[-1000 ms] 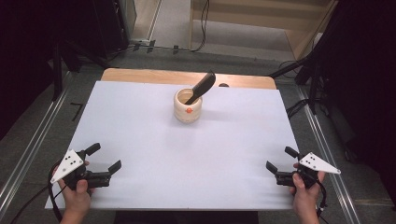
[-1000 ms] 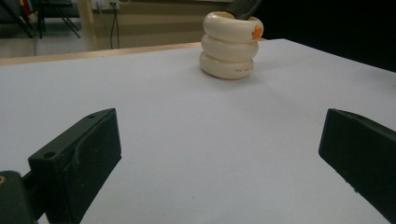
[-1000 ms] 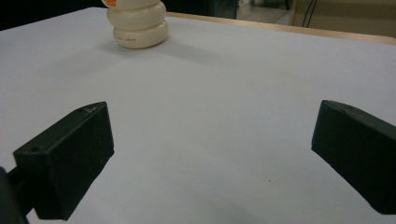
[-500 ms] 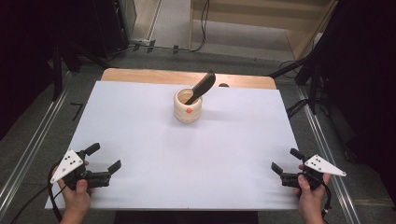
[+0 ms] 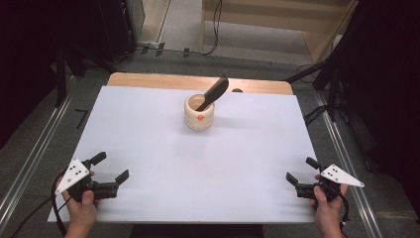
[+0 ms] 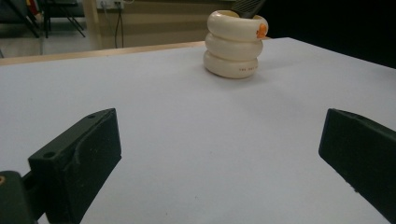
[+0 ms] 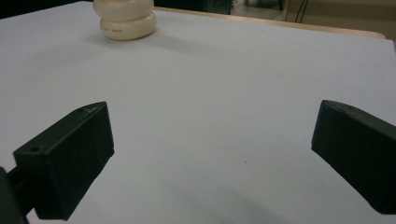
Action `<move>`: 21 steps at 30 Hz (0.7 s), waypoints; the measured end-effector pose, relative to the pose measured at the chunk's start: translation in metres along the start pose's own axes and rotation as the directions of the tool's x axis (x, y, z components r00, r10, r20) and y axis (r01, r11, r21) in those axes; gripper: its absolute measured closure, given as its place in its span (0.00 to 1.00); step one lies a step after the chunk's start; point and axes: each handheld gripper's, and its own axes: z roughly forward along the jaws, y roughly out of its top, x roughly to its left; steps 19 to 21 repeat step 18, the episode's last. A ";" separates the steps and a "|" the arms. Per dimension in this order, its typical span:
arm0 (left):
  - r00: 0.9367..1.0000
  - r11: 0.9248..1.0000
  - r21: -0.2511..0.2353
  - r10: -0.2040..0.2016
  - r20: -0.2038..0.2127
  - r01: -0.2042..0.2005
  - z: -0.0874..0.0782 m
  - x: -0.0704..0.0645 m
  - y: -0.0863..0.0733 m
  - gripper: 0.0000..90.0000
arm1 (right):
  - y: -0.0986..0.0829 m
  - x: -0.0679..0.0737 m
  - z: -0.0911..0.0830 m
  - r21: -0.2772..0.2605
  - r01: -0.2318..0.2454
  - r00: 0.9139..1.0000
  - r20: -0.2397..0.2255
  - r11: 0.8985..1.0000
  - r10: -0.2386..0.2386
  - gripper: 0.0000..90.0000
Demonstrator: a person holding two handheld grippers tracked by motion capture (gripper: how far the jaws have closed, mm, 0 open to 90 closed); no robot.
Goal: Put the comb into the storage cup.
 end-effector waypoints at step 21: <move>1.000 1.000 -0.001 -0.008 -0.015 0.008 0.001 0.000 -0.001 0.00 | 0.000 -0.002 0.001 0.006 -0.012 1.000 0.001 1.000 0.012 0.00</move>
